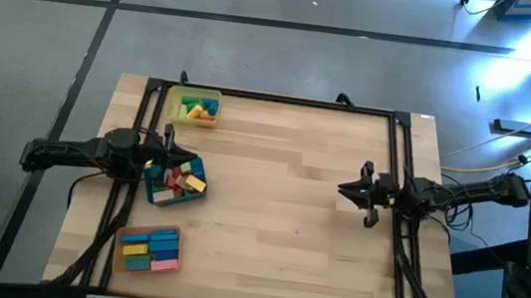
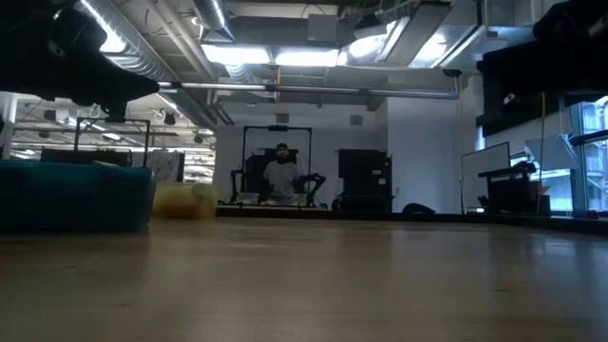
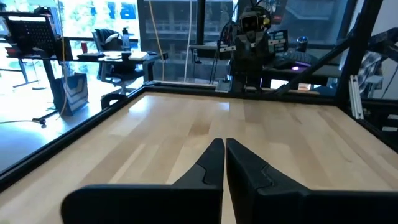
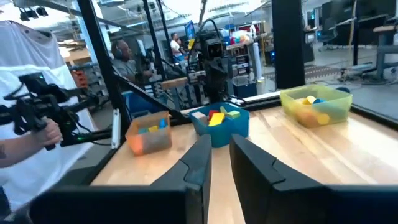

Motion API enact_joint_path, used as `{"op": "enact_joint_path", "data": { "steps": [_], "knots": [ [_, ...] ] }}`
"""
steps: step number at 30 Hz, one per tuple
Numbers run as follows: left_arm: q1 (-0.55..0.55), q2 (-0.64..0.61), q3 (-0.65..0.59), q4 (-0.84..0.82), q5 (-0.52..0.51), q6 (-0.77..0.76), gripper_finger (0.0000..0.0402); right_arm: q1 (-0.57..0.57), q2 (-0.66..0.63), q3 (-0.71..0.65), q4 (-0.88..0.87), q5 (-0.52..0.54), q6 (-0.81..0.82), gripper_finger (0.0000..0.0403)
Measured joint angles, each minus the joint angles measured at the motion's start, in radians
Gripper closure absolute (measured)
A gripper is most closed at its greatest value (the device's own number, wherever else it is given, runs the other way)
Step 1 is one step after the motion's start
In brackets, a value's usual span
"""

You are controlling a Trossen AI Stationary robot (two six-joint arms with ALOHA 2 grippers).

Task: Sort blocks by size
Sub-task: Return to Home Position

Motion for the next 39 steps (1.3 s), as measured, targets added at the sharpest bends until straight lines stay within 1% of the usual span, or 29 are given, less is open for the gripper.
{"op": "enact_joint_path", "data": {
  "steps": [4, 8, 10, 14, 20, 25, 39],
  "knots": [
    [0.000, 0.000, 0.001, -0.022, -0.008, 0.013, 0.0401, 0.000, -0.140, 0.000, -0.176, 0.028, -0.011, 0.0343],
    [0.000, 0.000, 0.002, -0.024, -0.030, 0.039, 0.0401, 0.000, -0.276, 0.000, -0.337, 0.027, -0.019, 0.0343],
    [0.000, 0.000, 0.002, -0.024, -0.044, 0.045, 0.0401, 0.000, -0.334, 0.001, -0.390, 0.028, -0.036, 0.0343],
    [0.000, 0.000, -0.001, -0.012, -0.048, 0.044, 0.0401, 0.000, -0.329, 0.003, -0.405, 0.032, -0.057, 0.0343],
    [0.000, 0.003, -0.029, 0.069, -0.056, 0.060, 0.0400, 0.000, -0.322, -0.001, -0.400, 0.036, -0.088, 0.0343],
    [0.000, 0.006, -0.029, 0.070, -0.063, 0.128, 0.0397, 0.000, -0.318, -0.002, -0.403, 0.035, -0.088, 0.0343],
    [0.000, 0.006, -0.029, 0.069, -0.063, 0.125, 0.0395, 0.000, -0.317, -0.003, -0.403, 0.034, -0.087, 0.0343]
  ]
}}
